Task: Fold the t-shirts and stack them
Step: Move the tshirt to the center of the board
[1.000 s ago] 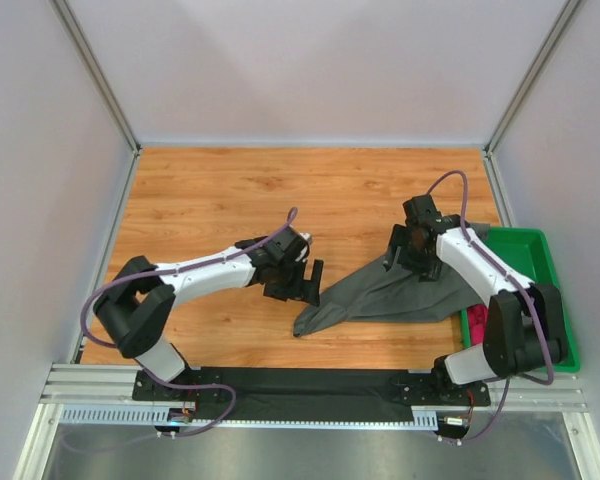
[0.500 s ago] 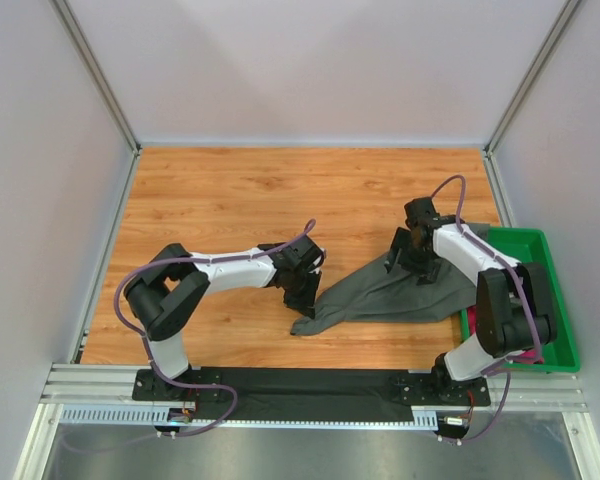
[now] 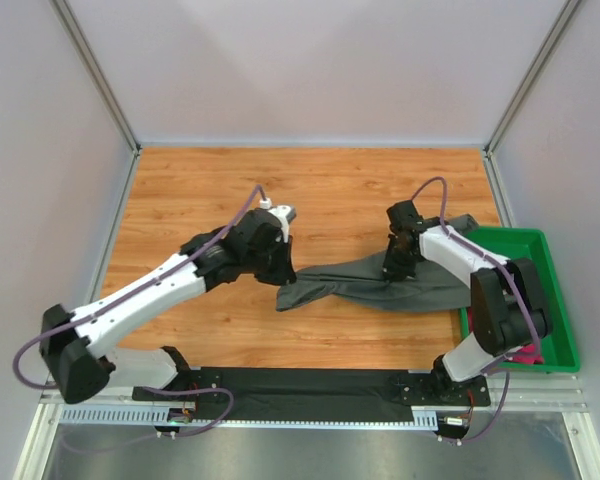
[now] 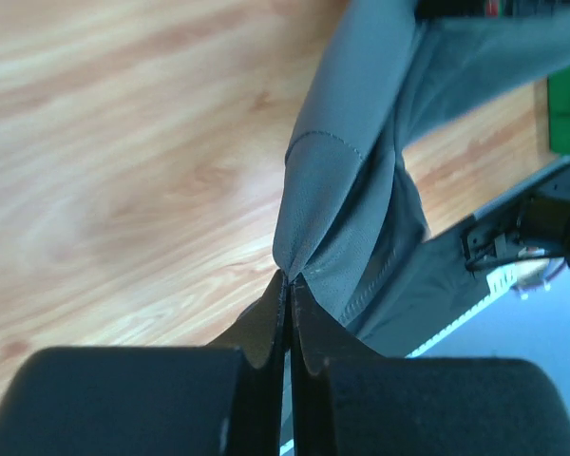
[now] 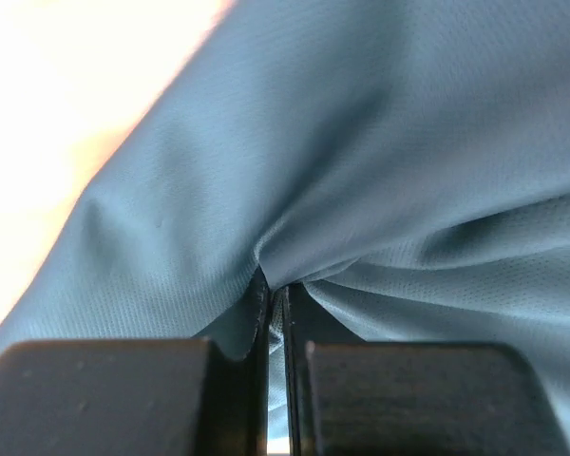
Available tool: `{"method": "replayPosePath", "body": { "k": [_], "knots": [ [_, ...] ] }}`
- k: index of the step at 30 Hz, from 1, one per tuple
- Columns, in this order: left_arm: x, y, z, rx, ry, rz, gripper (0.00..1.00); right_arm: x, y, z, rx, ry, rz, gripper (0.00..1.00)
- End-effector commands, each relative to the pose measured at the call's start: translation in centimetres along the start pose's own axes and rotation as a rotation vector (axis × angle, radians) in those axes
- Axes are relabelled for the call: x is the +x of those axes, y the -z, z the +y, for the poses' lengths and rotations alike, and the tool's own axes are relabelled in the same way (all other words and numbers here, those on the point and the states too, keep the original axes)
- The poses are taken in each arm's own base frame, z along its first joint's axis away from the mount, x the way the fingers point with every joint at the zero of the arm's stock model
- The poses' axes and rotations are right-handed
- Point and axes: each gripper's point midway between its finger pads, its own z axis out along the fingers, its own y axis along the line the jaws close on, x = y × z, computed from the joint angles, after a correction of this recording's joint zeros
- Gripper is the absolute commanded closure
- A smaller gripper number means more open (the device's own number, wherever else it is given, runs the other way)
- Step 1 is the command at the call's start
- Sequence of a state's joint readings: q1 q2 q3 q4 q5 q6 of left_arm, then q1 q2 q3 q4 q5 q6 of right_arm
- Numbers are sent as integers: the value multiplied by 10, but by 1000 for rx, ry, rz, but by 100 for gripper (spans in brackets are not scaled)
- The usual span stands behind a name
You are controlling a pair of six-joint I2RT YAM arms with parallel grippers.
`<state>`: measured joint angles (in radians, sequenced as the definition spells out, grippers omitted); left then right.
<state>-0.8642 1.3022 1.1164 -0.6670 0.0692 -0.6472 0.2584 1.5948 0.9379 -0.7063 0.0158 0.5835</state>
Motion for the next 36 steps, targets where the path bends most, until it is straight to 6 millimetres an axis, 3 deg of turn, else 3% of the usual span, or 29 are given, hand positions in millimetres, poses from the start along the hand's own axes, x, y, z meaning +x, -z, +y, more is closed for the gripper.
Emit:
{"method": "replayPosePath", "body": {
  "k": [1,3,4,8,11,14,17,21,23,24,25,27,28,30,31,33,34,35,36],
  "knots": [
    [-22,67,39,-158,24,-147,100,-29,74,47,-97,126,-211,100],
    [-34,101,47,-188,15,-224,100,-23,111,65,-132,197,-264,100],
    [-45,127,52,-205,13,-311,100,-27,152,70,-170,205,-323,100],
    [-63,201,48,-199,-57,-484,100,-5,231,82,-313,250,-401,100],
    [-62,239,42,-158,-94,-560,100,31,262,88,-457,277,-337,100],
    [-57,271,27,-60,-117,-617,100,64,277,90,-564,289,-251,100],
    [-56,287,27,-59,-89,-632,100,70,285,106,-657,297,-221,100],
    [-73,281,27,-124,-89,-603,100,53,263,139,-667,340,-198,99],
    [-90,272,19,-132,-89,-598,100,47,249,151,-658,368,-168,75],
    [-97,269,14,-120,-91,-597,100,42,228,157,-601,372,-137,65],
    [-107,258,-1,-69,-100,-587,100,38,223,155,-566,394,-133,55],
    [-116,243,-21,14,-100,-554,100,32,210,150,-489,428,-127,50],
    [-113,217,-43,106,-117,-447,100,35,201,144,-453,447,-103,49],
    [-99,187,-71,221,-120,-299,100,36,195,134,-425,462,-116,48],
    [-73,157,-95,274,-158,-172,100,39,189,122,-396,473,-123,47],
    [-46,131,-117,305,-209,-94,100,37,179,105,-333,460,-141,47],
    [-16,111,-122,322,-228,-4,100,38,171,89,-302,424,-129,46],
    [-2,103,-126,365,-222,38,100,39,168,82,-301,398,-117,46],
    [6,106,-136,444,-219,61,88,41,164,76,-304,373,-104,46]
  ]
}}
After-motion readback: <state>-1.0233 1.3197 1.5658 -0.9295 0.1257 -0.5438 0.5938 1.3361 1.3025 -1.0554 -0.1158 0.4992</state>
